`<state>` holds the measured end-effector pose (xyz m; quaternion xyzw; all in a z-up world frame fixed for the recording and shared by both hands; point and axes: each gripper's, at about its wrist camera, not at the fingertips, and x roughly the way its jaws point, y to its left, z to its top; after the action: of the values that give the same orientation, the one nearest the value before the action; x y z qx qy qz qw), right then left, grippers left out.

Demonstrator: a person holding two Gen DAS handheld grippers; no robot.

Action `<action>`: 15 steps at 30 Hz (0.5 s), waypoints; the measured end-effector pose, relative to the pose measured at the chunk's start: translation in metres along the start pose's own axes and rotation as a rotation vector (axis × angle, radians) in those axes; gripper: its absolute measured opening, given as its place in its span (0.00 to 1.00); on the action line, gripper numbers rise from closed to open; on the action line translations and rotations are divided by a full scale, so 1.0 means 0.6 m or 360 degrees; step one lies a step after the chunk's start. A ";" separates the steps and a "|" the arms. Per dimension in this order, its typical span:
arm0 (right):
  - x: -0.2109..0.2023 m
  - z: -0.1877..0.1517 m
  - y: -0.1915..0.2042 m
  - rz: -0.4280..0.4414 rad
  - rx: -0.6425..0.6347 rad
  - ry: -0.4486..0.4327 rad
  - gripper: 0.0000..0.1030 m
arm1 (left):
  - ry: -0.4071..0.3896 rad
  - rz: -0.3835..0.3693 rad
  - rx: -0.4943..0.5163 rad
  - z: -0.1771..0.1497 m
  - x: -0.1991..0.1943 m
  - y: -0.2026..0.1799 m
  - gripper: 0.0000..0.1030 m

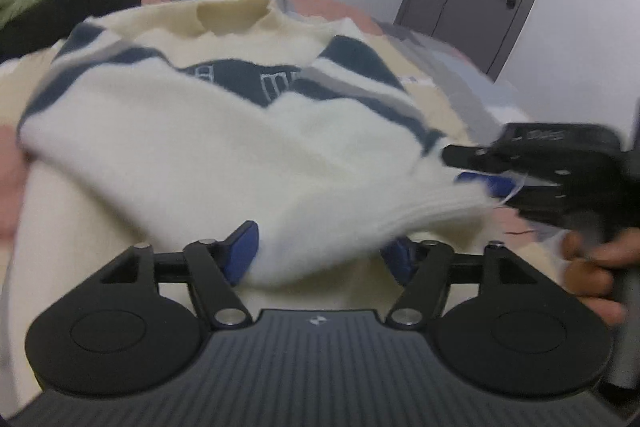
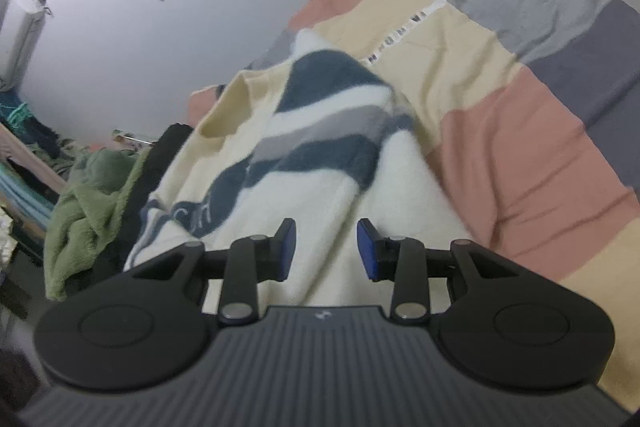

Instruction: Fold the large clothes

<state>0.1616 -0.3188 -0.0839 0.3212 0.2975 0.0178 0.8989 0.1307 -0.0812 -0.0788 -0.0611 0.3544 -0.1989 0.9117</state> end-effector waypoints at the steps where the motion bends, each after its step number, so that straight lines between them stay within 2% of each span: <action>1: -0.002 -0.003 0.000 -0.0009 -0.0007 0.0000 0.37 | 0.0011 0.0012 -0.0018 -0.005 -0.014 0.002 0.71; 3: -0.003 -0.007 0.001 0.0016 0.0000 0.0018 0.49 | 0.0026 0.0031 -0.0085 -0.016 -0.042 0.008 0.72; 5: -0.003 -0.012 0.001 0.0081 0.0025 0.0053 0.54 | 0.0031 0.0046 -0.0154 -0.026 -0.070 0.018 0.72; 10: -0.002 -0.033 0.013 0.0208 0.0027 0.0169 0.54 | -0.0022 0.0130 -0.0278 -0.041 -0.132 0.046 0.72; 15: 0.015 -0.053 0.031 0.0163 -0.0071 0.0264 0.54 | -0.0067 0.0184 -0.0368 -0.042 -0.160 0.074 0.74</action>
<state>0.1546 -0.2842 -0.0970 0.3133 0.3535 0.0970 0.8760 0.0636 -0.0010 -0.0488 -0.1494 0.3587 -0.1025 0.9157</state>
